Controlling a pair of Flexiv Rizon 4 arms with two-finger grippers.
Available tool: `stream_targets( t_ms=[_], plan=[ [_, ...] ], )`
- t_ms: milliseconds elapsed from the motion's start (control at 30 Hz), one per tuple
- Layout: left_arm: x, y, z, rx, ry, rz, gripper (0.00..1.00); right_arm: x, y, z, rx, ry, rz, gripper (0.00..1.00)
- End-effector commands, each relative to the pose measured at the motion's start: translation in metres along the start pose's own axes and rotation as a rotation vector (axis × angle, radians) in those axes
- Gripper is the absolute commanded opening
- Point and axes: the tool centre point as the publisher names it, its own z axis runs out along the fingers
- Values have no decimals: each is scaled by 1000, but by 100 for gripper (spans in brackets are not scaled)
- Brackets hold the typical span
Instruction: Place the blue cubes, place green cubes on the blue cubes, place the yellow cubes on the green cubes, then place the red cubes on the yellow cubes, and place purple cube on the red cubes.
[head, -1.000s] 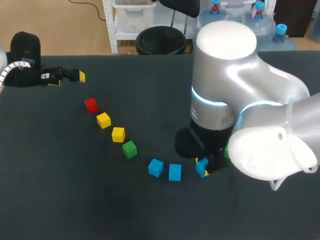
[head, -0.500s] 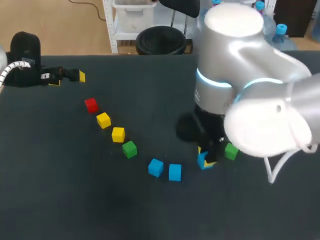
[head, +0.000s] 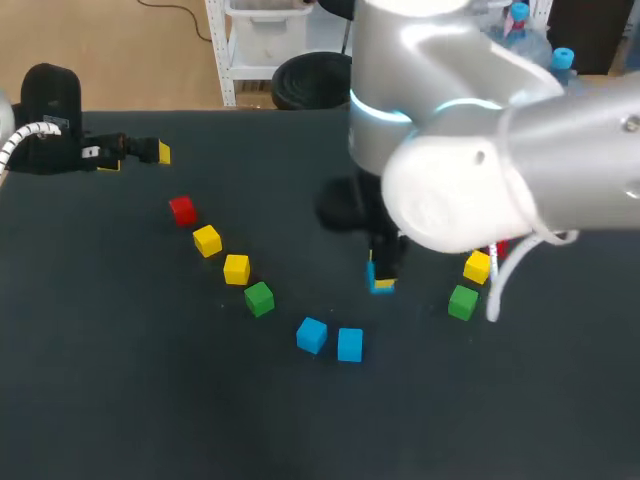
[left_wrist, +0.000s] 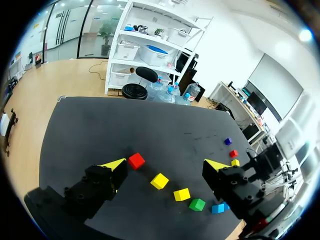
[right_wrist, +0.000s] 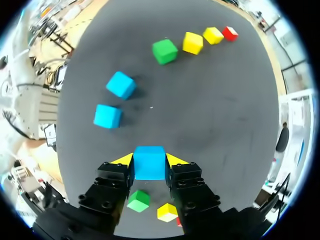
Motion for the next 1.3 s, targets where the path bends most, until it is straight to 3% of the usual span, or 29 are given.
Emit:
stream_targets(
  t_ms=[33,367,700,1300],
  plan=[
    [1,2,0,6,-4,1,100,-4,-12,6,-38,11,46,0],
    [1,2,0,6,-4,1,100,11,-45,10,24,-31,50,0],
    [1,2,0,6,-4,1,100,6,-55,8,12,-15,-63,0],
    [1,2,0,6,-4,1,100,19,-77,35,-18,-45,-7,0]
  ],
)
